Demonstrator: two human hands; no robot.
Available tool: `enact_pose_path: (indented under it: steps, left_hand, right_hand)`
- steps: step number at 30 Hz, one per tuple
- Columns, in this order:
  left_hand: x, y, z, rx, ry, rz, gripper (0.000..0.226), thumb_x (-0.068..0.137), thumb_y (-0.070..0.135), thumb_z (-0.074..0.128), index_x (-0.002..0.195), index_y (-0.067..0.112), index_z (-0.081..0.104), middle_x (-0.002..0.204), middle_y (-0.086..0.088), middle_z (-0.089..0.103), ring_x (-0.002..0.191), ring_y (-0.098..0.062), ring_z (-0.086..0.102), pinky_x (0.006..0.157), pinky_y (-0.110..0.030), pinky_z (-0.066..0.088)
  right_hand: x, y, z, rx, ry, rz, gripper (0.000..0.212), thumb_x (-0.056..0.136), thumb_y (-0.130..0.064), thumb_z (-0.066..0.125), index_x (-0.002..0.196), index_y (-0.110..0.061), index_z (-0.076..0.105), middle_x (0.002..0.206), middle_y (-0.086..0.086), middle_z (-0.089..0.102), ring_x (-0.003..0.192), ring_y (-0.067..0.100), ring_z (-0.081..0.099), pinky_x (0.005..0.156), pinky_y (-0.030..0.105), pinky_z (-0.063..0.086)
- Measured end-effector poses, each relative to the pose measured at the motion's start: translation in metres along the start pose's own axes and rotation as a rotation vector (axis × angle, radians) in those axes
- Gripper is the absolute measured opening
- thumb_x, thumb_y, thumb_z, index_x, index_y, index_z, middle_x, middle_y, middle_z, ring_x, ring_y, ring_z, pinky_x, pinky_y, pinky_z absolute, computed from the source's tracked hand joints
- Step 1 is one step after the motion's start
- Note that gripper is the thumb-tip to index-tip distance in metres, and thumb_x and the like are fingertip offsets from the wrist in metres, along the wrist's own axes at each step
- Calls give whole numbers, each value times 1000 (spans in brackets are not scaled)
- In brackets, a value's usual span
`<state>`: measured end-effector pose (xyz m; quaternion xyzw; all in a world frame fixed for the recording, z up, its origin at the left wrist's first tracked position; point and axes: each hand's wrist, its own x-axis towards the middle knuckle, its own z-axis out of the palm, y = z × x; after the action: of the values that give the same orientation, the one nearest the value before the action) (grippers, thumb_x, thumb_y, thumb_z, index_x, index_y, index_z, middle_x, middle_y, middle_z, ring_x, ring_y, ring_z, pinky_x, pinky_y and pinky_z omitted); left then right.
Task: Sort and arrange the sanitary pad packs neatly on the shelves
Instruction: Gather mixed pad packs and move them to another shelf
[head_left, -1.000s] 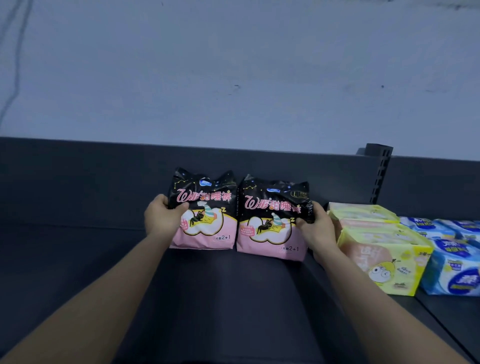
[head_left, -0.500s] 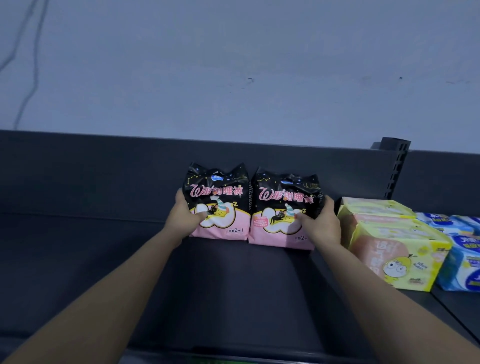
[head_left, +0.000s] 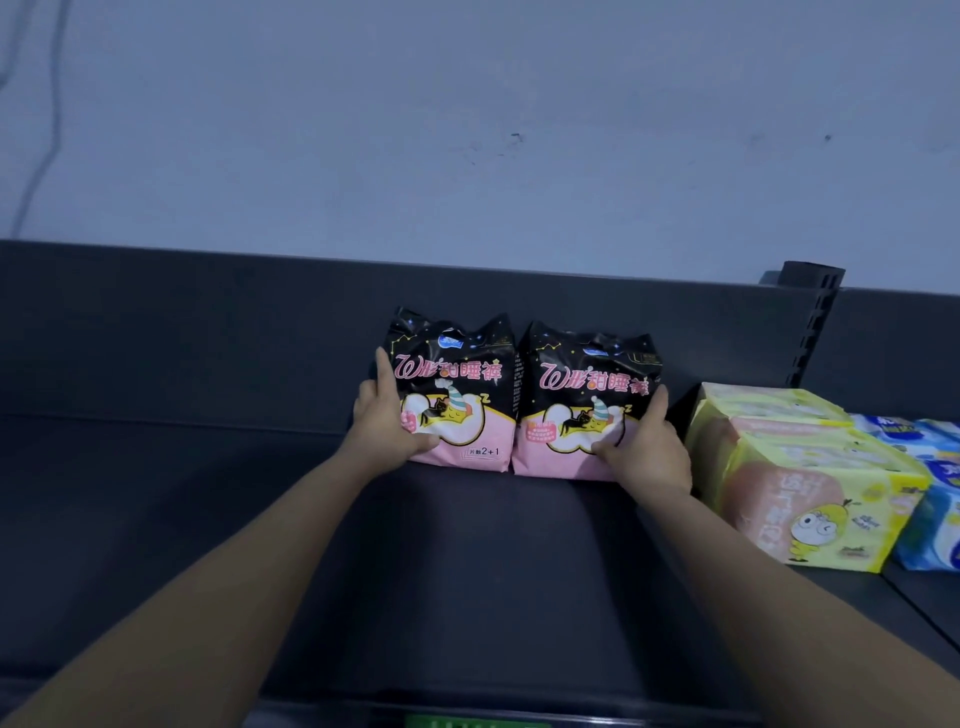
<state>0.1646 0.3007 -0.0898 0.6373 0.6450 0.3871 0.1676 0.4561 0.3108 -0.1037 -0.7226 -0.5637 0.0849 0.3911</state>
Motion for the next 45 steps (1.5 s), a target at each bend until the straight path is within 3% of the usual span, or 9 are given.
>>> enact_pose_path:
  steps: [3, 5, 7, 10, 14, 20, 28, 37, 45]
  left_hand:
    - [-5, 4, -6, 61, 13, 19, 129, 71, 22, 83, 151, 18, -18, 154, -14, 13, 143, -32, 13, 116, -44, 18]
    - [-12, 6, -12, 139, 11, 13, 122, 74, 24, 80, 152, 12, -13, 155, -14, 12, 144, -33, 9, 116, -43, 15]
    - [-22, 7, -22, 242, -2, 4, 111, 79, 29, 76, 153, 7, -3, 154, -16, 16, 144, -34, 9, 115, -39, 16]
    - [-43, 6, -38, 407, -6, -33, 90, 84, 36, 69, 149, 1, 18, 149, -19, 28, 141, -33, 17, 114, -35, 20]
    - [-90, 9, -60, 592, 28, -98, 74, 87, 41, 65, 142, 2, 34, 147, -15, 34, 140, -29, 23, 113, -39, 28]
    - [-191, 18, -90, 801, 113, -227, 66, 88, 39, 65, 139, 6, 41, 142, -13, 41, 134, -30, 34, 109, -40, 34]
    - [-349, 29, -132, 938, 213, -506, 53, 87, 33, 64, 130, 7, 46, 134, -11, 46, 127, -30, 39, 102, -39, 36]
    - [-537, 37, -157, 1082, 262, -805, 52, 87, 31, 61, 133, 11, 45, 137, -8, 46, 130, -26, 37, 98, -34, 37]
    - [-707, 39, -159, 1047, 262, -1062, 53, 90, 32, 58, 136, 12, 42, 137, -8, 45, 130, -27, 37, 100, -39, 41]
  right_hand:
    - [-8, -5, 0, -59, 196, -113, 82, 86, -26, 63, 152, -10, 16, 141, 24, 37, 124, 43, 43, 88, 49, 44]
    - [-16, -9, -1, -128, 298, -257, 84, 76, -22, 73, 147, -5, 31, 145, 27, 35, 130, 45, 38, 92, 53, 42]
    - [-23, -15, -4, -174, 313, -412, 91, 63, -21, 84, 141, -4, 42, 143, 25, 40, 129, 44, 41, 91, 54, 43]
    - [-35, -31, -7, -191, 267, -588, 77, 64, -17, 82, 133, -5, 50, 133, 20, 51, 121, 41, 48, 87, 52, 46]
    - [-61, -56, -9, -158, 86, -705, 58, 75, -17, 71, 129, -7, 54, 123, 15, 57, 114, 37, 50, 87, 47, 43]
    - [-126, -79, -10, -189, -265, -865, 62, 83, -38, 68, 134, -14, 45, 128, 10, 53, 121, 29, 46, 97, 38, 39]
    - [-253, -112, -27, -25, -574, -1148, 63, 90, -37, 59, 144, -16, 33, 136, 9, 47, 126, 28, 40, 98, 36, 37]
    - [-413, -118, -48, 73, -779, -1415, 60, 89, -36, 62, 140, -15, 39, 134, 8, 49, 126, 28, 40, 100, 38, 40]
    - [-555, -99, -77, 76, -922, -1596, 58, 87, -38, 63, 136, -17, 41, 131, 8, 50, 123, 28, 43, 95, 37, 39]
